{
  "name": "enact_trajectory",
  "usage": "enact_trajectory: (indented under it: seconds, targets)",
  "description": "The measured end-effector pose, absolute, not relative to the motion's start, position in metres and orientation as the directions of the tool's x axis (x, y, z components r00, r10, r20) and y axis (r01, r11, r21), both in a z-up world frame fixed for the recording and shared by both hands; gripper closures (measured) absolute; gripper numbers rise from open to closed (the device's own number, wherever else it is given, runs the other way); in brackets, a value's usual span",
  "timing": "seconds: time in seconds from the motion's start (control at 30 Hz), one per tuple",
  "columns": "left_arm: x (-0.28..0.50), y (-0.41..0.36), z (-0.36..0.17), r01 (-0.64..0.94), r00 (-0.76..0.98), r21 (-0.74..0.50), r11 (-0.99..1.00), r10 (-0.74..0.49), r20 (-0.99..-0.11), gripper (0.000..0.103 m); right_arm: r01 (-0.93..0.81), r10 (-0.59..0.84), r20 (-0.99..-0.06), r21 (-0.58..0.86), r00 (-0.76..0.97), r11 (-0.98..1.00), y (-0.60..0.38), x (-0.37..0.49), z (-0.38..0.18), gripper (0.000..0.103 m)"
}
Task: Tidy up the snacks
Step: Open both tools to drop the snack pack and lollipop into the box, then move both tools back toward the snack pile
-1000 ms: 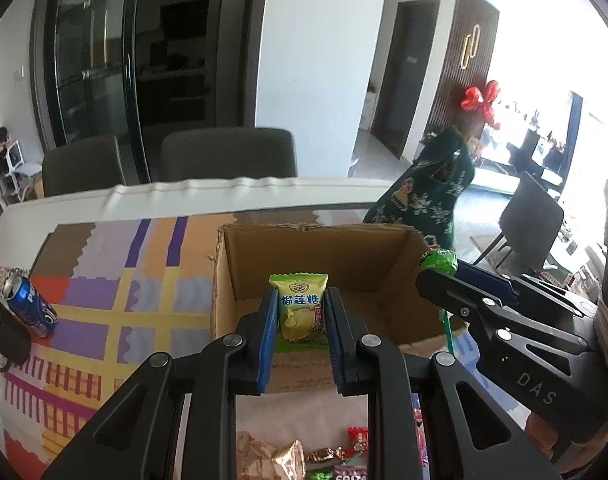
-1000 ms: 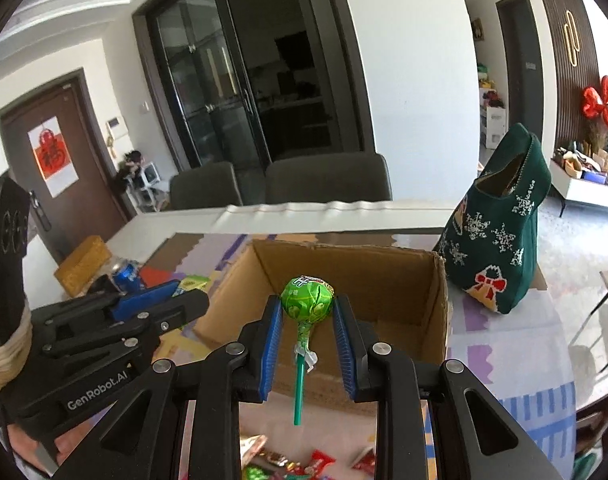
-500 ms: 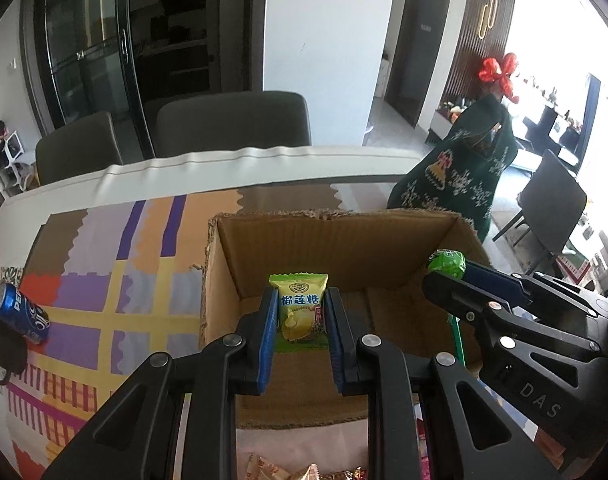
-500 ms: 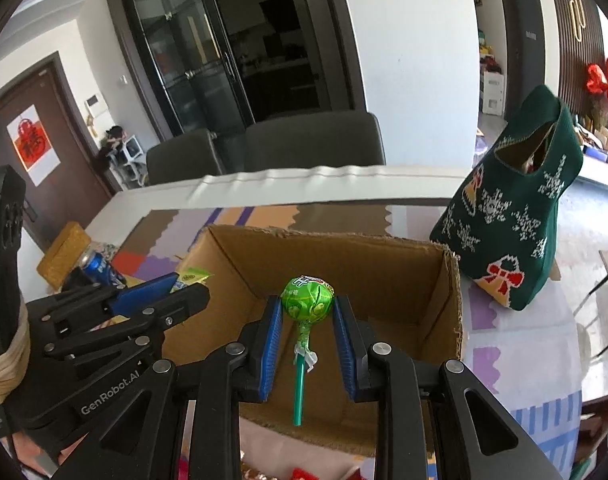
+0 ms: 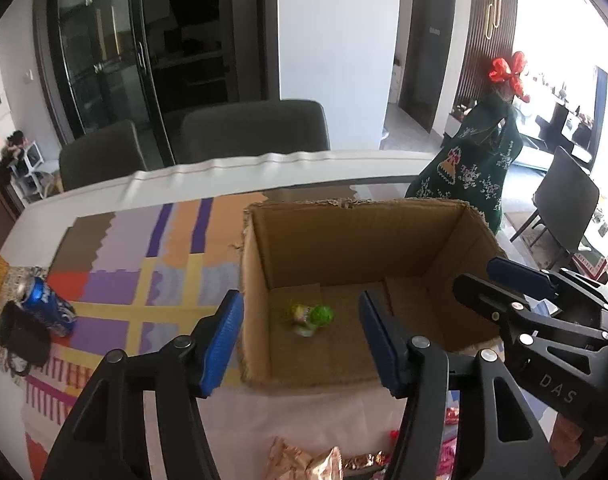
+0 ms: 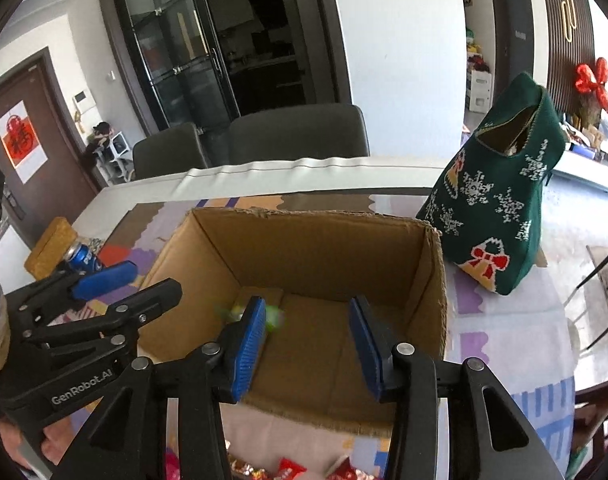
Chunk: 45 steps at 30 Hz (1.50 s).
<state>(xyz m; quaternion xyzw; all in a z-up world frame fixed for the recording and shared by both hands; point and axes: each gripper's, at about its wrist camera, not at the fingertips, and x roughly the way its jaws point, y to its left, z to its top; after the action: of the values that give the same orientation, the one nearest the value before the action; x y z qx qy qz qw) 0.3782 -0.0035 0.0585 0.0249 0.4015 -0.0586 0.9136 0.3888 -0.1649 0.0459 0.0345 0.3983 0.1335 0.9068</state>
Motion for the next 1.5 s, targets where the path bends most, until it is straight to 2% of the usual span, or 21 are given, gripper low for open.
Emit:
enact_trajectory:
  seconds: [0.33, 1.0, 1.5]
  targets:
    - [0.309, 0.006, 0.076, 0.139, 0.720, 0.044, 0.989, -0.071, -0.691, 0.034, -0.244, 0.276, -0.686, 0.146, 0.673, 0.959, -0.163, 0.333, 0.065, 0.059]
    - [0.213, 0.029, 0.064, 0.098, 0.741, 0.057, 0.994, -0.035, -0.670, 0.027, -0.237, 0.280, -0.707, 0.161, 0.650, 0.958, -0.147, 0.240, 0.047, 0.058]
    - [0.184, 0.034, 0.014, 0.091, 0.654, 0.011, 0.996, -0.051, -0.754, 0.027, -0.254, 0.280, -0.775, 0.159, 0.566, 0.954, -0.139, 0.205, 0.010, 0.058]
